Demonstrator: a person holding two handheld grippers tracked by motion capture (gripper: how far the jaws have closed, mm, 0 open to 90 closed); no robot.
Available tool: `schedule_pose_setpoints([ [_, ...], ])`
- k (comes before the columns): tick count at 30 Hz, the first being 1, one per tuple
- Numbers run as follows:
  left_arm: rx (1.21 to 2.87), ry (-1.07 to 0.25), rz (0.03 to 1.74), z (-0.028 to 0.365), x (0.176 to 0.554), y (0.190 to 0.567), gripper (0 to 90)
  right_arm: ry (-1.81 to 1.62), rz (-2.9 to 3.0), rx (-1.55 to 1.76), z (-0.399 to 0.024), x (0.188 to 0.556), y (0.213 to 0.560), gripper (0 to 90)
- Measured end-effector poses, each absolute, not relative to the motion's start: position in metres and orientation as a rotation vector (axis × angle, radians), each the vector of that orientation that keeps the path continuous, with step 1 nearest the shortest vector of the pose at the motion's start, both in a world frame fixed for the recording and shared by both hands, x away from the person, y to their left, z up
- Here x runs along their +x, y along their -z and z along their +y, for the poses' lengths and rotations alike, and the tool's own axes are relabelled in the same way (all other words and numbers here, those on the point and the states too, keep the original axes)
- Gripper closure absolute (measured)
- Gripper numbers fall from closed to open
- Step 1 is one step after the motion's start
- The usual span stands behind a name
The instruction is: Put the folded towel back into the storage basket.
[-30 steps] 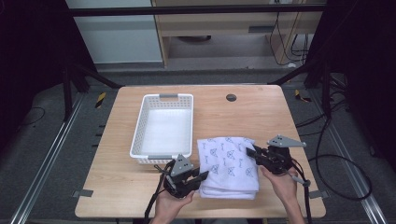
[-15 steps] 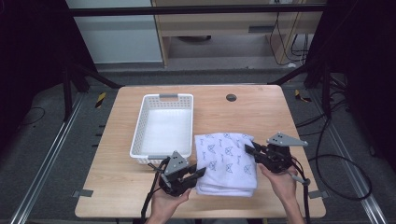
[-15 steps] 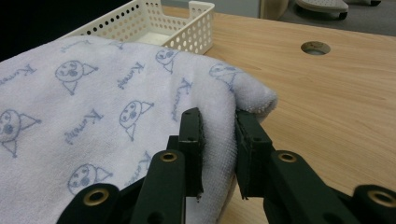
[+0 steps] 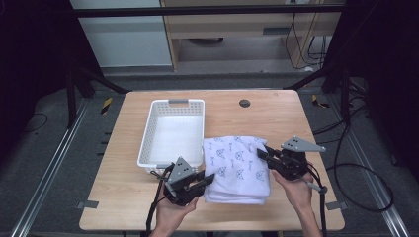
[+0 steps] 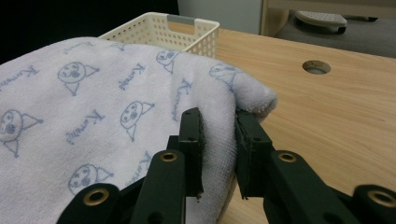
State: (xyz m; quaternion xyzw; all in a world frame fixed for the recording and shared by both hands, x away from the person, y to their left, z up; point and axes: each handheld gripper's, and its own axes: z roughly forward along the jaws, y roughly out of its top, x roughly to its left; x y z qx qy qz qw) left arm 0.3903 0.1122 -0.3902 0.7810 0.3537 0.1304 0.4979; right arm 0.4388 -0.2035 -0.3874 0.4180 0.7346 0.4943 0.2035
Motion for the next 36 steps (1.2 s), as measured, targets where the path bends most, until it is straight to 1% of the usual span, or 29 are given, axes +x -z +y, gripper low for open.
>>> schedule_pose_setpoints([
  [13, 1.847, -0.333, 0.874, 0.125, 0.392, 0.380, 74.6, -1.399, 2.035, 1.130, -0.192, 0.443, 0.374, 75.0],
  [36, 1.780, -0.396, 0.913, 0.151, 0.397, 0.364, 74.7, -1.428, 2.018, 1.073, -0.160, 0.462, 0.350, 75.1],
])
